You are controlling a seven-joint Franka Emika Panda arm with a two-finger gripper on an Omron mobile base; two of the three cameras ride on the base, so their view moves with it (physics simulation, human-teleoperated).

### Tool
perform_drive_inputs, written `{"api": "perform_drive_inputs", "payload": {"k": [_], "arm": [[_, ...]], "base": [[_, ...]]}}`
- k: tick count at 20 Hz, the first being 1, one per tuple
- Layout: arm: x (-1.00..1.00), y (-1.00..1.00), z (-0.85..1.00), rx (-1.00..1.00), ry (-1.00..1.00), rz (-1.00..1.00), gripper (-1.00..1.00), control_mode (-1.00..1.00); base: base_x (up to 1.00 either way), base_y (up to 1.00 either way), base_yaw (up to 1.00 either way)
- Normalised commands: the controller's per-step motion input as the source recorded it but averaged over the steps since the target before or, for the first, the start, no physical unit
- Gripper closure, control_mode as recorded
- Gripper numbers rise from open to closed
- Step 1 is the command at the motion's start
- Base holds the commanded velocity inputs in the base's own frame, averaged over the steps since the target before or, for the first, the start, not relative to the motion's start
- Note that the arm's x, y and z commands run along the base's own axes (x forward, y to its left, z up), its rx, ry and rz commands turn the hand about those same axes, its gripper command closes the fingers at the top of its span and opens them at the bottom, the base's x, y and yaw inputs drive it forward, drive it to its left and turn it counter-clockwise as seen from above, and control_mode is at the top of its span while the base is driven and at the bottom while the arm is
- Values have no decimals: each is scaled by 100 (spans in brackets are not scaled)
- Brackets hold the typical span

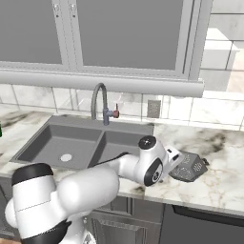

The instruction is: Place the cup in the left basin and the colander in the right basin of the sink.

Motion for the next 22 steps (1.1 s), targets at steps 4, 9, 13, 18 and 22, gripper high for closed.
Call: {"api": "perform_drive_inputs", "payload": {"k": [4,9,13,18,22], "arm": [[7,0,-17,0,0,0,-100,-100],[18,0,-15,0,0,0,-100,-100],[23,0,-9,0,0,0,-100,-100],[18,0,-7,0,0,0,-100,-100],[13,0,-8,0,0,0,-100,-100]], "base": [[0,0,0],[0,0,0],[0,0,0],[0,0,0],[0,0,0]]}}
